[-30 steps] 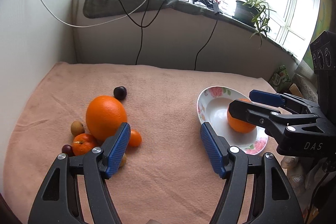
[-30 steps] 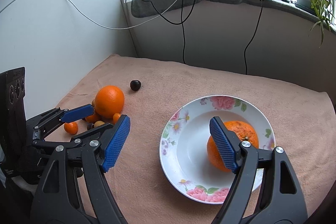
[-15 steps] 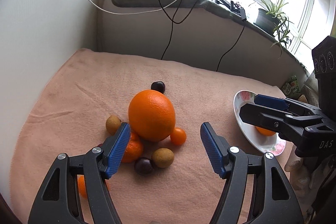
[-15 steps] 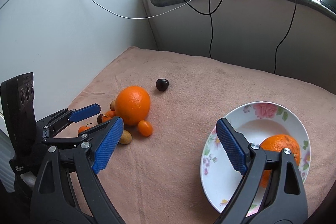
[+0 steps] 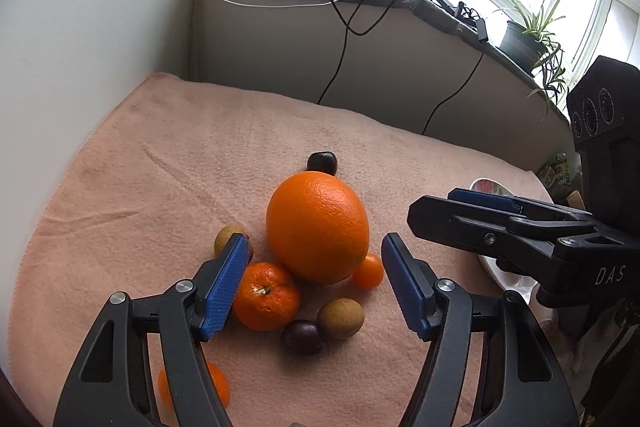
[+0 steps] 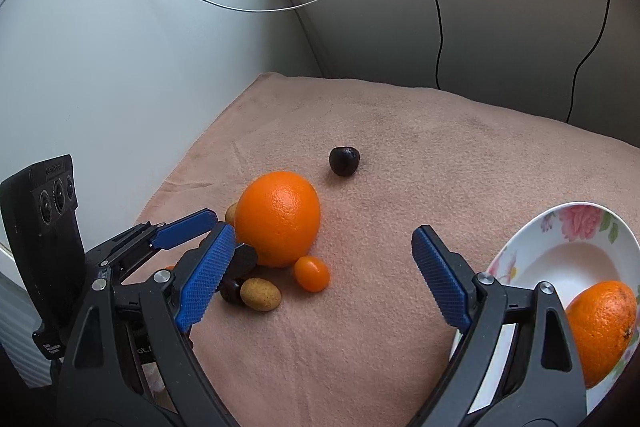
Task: Organize fruits
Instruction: 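Move the right tool back to the large orange in the fruit pile, then close the right gripper around the large orange and lift it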
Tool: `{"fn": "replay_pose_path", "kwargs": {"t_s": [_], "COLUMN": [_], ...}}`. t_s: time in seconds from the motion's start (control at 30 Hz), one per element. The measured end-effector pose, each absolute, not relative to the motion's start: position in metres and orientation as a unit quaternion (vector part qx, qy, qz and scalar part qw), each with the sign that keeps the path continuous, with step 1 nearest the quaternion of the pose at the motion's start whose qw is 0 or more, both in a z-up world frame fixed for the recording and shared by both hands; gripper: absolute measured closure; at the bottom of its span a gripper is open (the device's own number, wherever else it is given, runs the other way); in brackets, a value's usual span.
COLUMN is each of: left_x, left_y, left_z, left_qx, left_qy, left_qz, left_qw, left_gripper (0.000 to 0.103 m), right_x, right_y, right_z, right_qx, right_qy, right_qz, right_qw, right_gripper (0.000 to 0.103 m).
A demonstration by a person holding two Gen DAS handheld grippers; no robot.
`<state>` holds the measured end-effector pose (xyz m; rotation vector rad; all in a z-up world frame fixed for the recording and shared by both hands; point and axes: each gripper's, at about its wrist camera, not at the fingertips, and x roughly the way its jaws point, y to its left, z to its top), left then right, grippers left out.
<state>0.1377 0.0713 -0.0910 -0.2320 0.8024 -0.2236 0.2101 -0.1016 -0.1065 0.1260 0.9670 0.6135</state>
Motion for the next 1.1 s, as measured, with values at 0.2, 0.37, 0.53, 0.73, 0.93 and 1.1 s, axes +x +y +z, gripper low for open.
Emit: {"fn": "replay_pose_path", "kwargs": {"t_s": [0.2, 0.37, 0.53, 0.73, 0.93, 1.1], "left_x": [0.142, 0.142, 0.143, 0.146, 0.145, 0.144], "left_y": [0.069, 0.068, 0.069, 0.073, 0.074, 0.075], "left_z": [-0.096, -0.099, -0.100, -0.103, -0.104, -0.104], "left_qx": [-0.106, -0.104, -0.105, -0.112, -0.121, -0.127], "left_qy": [0.393, 0.397, 0.399, 0.403, 0.404, 0.408], "left_qz": [-0.117, -0.120, -0.124, -0.126, -0.131, -0.132], "left_qw": [0.906, 0.904, 0.903, 0.900, 0.897, 0.894], "left_gripper": [0.034, 0.036, 0.037, 0.037, 0.040, 0.040], "right_x": [0.223, 0.235, 0.239, 0.242, 0.244, 0.249], "right_y": [-0.089, -0.082, -0.074, -0.067, -0.061, -0.058], "right_z": [-0.118, -0.129, -0.137, -0.140, -0.141, -0.145], "right_qx": [0.089, 0.112, 0.125, 0.126, 0.120, 0.126], "right_qy": [0.481, 0.503, 0.517, 0.525, 0.528, 0.534], "right_qz": [0.306, 0.317, 0.326, 0.334, 0.337, 0.337], "right_qw": [0.816, 0.796, 0.781, 0.773, 0.770, 0.765], "right_gripper": [0.011, 0.019, 0.023, 0.028, 0.028, 0.030]}}
